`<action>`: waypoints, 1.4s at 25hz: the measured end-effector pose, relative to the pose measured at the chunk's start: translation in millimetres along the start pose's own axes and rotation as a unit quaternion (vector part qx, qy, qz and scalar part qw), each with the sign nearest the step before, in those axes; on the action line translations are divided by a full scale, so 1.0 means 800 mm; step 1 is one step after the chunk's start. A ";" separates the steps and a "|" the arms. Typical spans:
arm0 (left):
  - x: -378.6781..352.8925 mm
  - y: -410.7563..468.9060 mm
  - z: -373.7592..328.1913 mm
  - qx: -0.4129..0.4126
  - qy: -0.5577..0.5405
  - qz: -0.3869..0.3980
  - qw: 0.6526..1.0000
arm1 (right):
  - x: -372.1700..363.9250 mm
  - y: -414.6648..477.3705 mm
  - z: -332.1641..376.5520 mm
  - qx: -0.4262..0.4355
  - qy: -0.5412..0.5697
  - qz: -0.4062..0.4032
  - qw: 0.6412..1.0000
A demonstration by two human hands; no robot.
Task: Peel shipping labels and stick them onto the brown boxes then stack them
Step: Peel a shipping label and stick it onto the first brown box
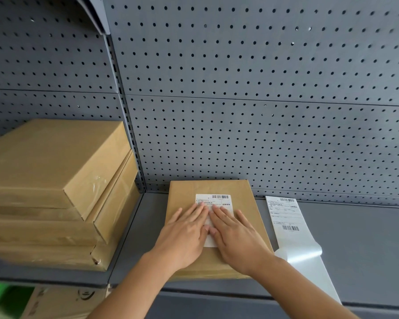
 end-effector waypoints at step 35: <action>-0.020 -0.103 0.026 0.113 -0.131 0.019 0.985 | -0.020 -0.123 -0.051 -0.100 0.085 -0.075 0.989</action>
Point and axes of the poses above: each hand's wrist, its own y-axis towards the middle knuckle, its own x-axis out of the back of the hand, z = x × y, the point moved 3 cm from there along y, towards the middle knuckle, and after that the axes turned 5 degrees about z, right-handed, at the moved point
